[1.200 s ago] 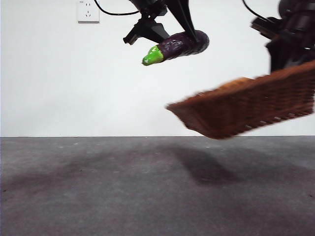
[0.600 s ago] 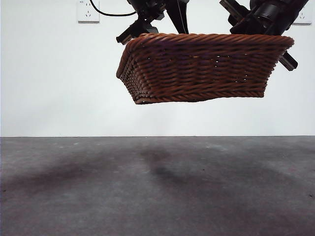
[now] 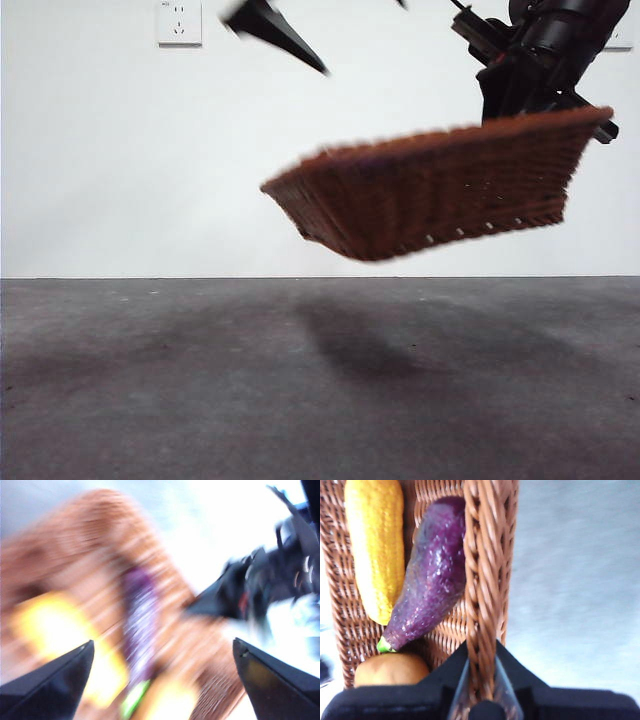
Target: Help me put the vegetables on the table into the basket
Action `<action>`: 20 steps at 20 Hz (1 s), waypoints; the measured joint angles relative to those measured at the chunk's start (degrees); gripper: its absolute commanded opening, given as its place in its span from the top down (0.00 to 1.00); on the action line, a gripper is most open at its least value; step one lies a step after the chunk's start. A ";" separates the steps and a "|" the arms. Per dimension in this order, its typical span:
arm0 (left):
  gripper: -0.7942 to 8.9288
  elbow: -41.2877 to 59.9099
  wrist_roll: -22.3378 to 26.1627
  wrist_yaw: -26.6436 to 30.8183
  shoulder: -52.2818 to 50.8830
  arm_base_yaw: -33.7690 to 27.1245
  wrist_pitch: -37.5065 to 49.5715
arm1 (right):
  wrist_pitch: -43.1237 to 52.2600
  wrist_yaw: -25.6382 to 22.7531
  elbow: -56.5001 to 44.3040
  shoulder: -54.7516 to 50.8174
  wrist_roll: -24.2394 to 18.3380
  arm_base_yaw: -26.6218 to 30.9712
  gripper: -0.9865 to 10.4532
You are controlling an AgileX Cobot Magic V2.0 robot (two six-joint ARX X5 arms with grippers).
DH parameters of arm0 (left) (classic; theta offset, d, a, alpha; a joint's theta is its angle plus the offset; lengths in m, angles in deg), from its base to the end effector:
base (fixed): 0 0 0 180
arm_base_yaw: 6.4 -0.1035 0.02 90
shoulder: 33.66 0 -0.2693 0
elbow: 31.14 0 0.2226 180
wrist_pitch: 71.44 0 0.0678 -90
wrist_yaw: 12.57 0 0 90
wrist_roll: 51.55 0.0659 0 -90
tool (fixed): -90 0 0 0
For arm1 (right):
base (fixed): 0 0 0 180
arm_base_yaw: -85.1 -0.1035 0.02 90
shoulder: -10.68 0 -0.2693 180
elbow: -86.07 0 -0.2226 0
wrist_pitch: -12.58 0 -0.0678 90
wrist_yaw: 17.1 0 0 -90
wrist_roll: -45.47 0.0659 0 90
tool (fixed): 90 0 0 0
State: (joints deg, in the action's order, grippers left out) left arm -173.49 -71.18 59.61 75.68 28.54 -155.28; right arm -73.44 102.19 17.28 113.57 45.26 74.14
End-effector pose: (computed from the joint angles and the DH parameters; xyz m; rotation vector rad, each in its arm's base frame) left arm 0.2986 -0.2332 0.3777 -0.1604 1.0406 -0.6910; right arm 0.3149 0.0938 0.2758 0.2169 1.3618 0.5922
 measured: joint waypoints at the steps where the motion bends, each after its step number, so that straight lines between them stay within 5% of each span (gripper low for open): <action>1: 0.54 0.00 3.19 6.19 -2.67 0.48 -3.56 | 0.77 -1.11 0.00 0.00 0.00 0.35 0.93; 3: 0.88 0.00 7.96 19.82 -7.06 2.80 -7.63 | 3.50 -1.81 0.00 0.00 0.20 1.99 0.93; 4: 0.93 0.00 9.05 21.86 -8.79 3.69 -7.54 | 4.70 -1.90 0.00 0.00 0.57 2.91 0.93; 8: 0.93 0.00 10.69 21.90 -15.54 7.23 -7.56 | 5.68 -1.95 0.00 0.15 1.03 6.54 0.93; 14: 0.93 1.97 11.69 21.81 -25.38 20.85 -7.58 | 5.75 -1.68 0.00 4.52 -0.33 10.36 0.93; 20: 0.93 20.24 7.32 24.96 -37.31 29.81 -7.63 | 7.04 -1.16 -0.02 11.98 -2.84 10.82 0.93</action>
State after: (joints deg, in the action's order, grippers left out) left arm -153.25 -63.86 84.57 38.37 58.36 -162.91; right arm -66.41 101.04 17.26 125.55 42.42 84.96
